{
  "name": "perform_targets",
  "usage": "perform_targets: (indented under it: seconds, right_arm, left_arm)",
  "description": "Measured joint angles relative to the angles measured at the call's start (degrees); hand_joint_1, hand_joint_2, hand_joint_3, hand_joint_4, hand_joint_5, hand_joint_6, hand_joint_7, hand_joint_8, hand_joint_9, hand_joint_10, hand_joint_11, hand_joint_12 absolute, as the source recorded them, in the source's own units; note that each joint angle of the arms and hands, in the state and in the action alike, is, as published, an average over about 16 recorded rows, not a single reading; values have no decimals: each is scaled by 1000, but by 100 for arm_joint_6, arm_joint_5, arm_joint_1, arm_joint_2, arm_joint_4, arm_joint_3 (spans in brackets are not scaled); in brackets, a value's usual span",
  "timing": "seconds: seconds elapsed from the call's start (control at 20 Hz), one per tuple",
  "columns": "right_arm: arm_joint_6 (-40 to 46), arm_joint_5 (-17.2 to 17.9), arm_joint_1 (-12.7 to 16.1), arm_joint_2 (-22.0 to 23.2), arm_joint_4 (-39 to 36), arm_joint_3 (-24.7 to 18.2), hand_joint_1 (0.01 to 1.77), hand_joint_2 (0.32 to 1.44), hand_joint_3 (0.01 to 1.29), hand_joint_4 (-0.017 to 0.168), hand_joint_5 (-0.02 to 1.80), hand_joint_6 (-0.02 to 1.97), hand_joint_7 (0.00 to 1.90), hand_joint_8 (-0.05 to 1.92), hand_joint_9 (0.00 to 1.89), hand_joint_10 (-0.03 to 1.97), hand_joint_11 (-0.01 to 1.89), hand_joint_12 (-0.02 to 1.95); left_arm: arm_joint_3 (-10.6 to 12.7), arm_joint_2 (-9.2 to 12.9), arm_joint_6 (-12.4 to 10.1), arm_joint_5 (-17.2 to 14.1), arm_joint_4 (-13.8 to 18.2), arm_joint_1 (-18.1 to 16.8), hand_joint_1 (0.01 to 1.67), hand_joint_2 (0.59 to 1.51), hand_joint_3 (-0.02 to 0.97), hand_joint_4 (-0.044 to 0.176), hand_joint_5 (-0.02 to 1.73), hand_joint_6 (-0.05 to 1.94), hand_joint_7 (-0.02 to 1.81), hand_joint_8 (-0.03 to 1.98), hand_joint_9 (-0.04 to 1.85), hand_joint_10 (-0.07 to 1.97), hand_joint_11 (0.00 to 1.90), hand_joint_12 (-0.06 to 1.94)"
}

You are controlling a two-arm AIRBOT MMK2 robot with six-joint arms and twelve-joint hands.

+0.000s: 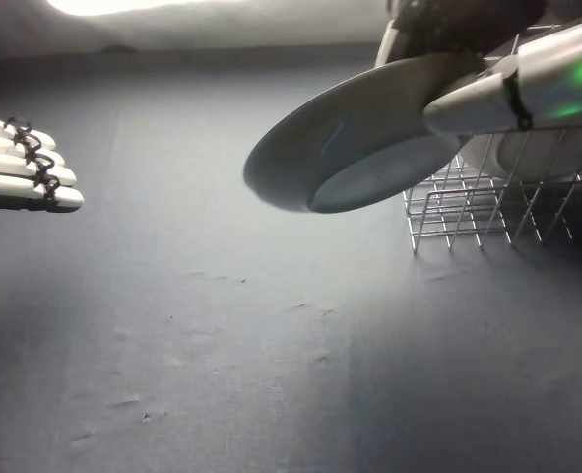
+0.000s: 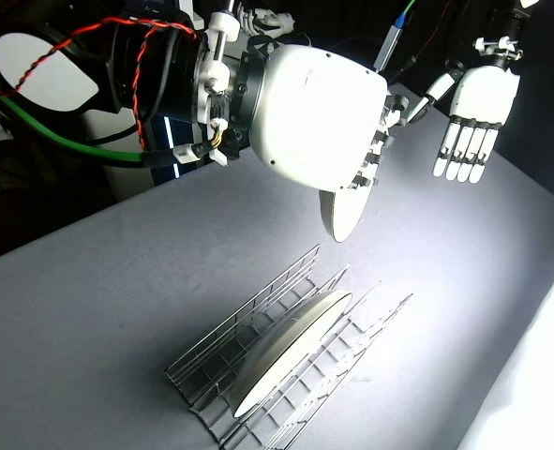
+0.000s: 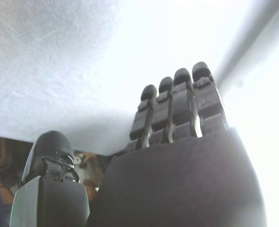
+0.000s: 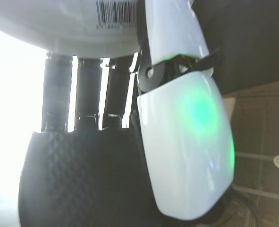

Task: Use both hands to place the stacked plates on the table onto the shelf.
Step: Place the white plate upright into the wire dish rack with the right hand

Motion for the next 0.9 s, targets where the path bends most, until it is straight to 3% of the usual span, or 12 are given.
perform_targets:
  seconds: [0.9]
  right_arm:
    - [-94,-166,-94,565,27,215,1413,968,12,-5,1004,663,1181,503,1072,942,918,1088]
  left_arm:
    - [-145,-32,0,9,-2,-23,23,1136,21,-1,25,10,20,1,18,9,21,1]
